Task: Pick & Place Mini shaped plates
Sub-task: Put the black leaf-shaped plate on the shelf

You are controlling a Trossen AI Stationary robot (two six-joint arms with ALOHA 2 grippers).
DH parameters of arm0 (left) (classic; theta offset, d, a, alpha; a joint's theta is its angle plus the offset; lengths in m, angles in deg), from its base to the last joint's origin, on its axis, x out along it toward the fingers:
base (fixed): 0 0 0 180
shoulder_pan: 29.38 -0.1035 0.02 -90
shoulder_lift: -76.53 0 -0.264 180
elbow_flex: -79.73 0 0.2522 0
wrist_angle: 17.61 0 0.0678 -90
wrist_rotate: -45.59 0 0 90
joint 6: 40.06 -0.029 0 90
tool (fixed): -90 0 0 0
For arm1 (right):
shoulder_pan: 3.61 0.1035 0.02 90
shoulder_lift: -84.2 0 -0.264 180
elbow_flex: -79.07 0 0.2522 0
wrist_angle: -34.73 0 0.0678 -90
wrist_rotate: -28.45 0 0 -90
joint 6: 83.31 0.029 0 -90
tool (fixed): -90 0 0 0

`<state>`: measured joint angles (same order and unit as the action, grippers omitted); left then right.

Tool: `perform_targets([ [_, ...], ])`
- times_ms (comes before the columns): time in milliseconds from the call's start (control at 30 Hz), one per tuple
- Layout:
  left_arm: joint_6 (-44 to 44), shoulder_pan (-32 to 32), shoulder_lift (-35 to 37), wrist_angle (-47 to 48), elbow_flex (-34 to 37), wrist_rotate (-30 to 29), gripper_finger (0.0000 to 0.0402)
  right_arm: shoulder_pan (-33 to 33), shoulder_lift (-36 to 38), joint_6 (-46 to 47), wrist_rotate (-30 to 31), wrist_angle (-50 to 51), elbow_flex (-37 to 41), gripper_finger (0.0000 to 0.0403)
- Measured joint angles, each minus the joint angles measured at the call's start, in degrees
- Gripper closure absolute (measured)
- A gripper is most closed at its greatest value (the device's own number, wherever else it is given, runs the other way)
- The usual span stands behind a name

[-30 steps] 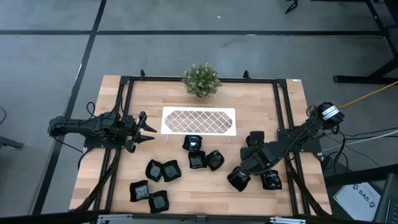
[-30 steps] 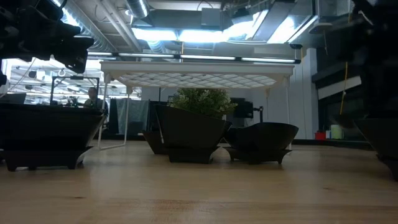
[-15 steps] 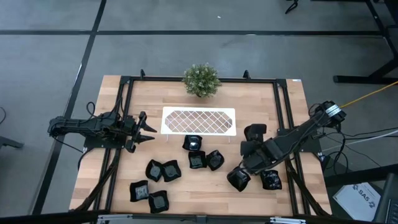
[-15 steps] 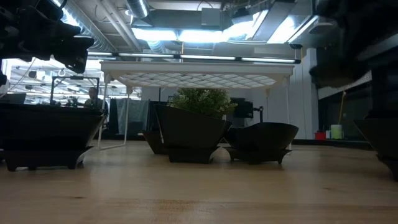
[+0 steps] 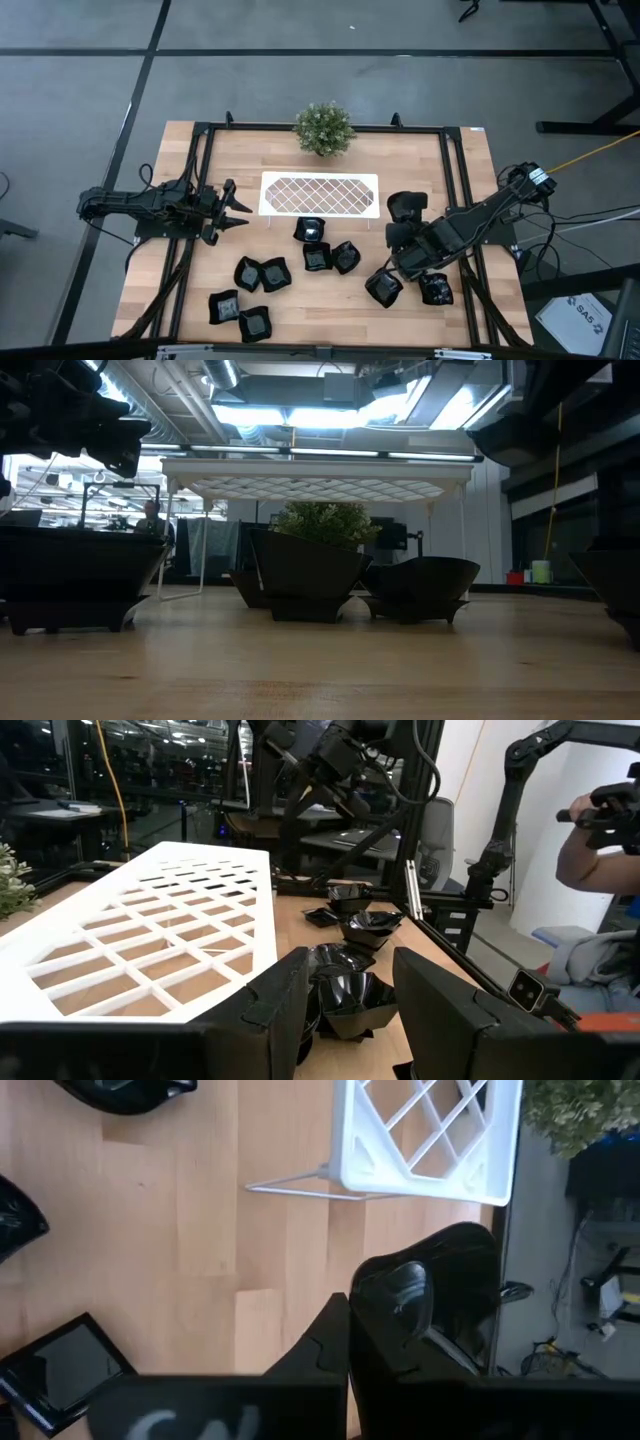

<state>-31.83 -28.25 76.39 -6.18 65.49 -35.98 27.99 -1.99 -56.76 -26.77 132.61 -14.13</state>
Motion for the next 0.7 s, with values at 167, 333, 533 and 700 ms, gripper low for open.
perform_targets([
  [167,0.0,0.0,0.0,0.0,0.0,0.0,0.0258,0.0,0.0,-0.1,0.6,0.0,0.0,0.0402],
  [333,0.0,0.0,0.0,0.0,0.0,0.0,0.0258,0.0,0.0,0.0,0.7,-0.1,0.0,0.0402],
  [533,0.0,0.0,0.0,0.0,0.0,0.0,0.0258,0.0,0.0,-1.5,1.9,-0.5,0.0,0.0402],
  [700,0.0,0.0,0.0,0.0,0.0,0.0,0.0258,0.0,0.0,-9.1,4.8,-3.8,0.0,0.0402],
])
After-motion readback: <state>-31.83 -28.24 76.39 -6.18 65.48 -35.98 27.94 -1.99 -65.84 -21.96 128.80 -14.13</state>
